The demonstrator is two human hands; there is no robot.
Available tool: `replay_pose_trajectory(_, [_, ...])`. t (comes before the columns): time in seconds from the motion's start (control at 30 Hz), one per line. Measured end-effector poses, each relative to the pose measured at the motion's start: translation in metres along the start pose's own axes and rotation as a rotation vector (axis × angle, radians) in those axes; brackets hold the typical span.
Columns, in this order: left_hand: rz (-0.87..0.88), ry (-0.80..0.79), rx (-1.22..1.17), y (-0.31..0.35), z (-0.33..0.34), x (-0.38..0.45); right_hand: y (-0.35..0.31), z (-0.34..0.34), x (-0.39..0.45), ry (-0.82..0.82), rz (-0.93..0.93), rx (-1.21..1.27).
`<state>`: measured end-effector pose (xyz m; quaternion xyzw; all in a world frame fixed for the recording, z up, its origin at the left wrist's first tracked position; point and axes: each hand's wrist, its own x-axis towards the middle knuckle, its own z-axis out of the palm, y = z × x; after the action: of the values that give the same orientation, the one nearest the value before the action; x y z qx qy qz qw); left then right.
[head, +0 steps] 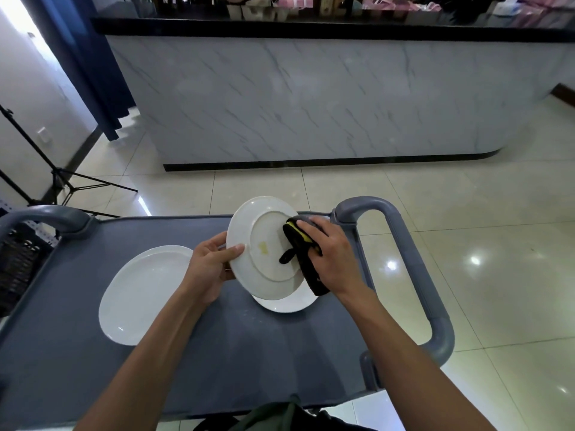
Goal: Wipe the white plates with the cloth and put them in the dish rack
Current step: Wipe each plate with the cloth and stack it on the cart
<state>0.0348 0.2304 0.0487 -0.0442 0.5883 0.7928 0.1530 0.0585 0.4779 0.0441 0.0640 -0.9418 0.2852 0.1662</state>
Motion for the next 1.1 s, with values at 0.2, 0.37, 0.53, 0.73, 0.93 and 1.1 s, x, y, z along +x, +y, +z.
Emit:
replay_pose_trajectory(0.2, [0.138, 0.065, 0.245, -0.005, 0.017, 0.009, 0.014, -0.01, -0.016, 0.009, 0.038, -0.053])
replay_pose_trajectory(0.37, [0.299, 0.12, 0.697, -0.013, 0.03, 0.017, 0.022, -0.016, -0.029, 0.038, 0.059, -0.087])
replay_pose_trajectory(0.53, [0.379, 0.069, 1.04, -0.028, 0.036, 0.021, 0.027, -0.02, -0.039, 0.084, 0.082, -0.072])
replay_pose_trajectory(0.73, [0.568, 0.048, 1.393, -0.044, 0.044, 0.019, 0.032, -0.021, -0.047, 0.112, 0.107, -0.066])
replay_pose_trajectory(0.93, [0.659, -0.002, 1.524, -0.061, 0.054, 0.015, 0.038, -0.022, -0.056, 0.139, 0.139, -0.065])
replay_pose_trajectory(1.1, [0.778, -0.02, 1.618, -0.074, 0.057, 0.013, 0.043, -0.023, -0.06, 0.142, 0.151, -0.079])
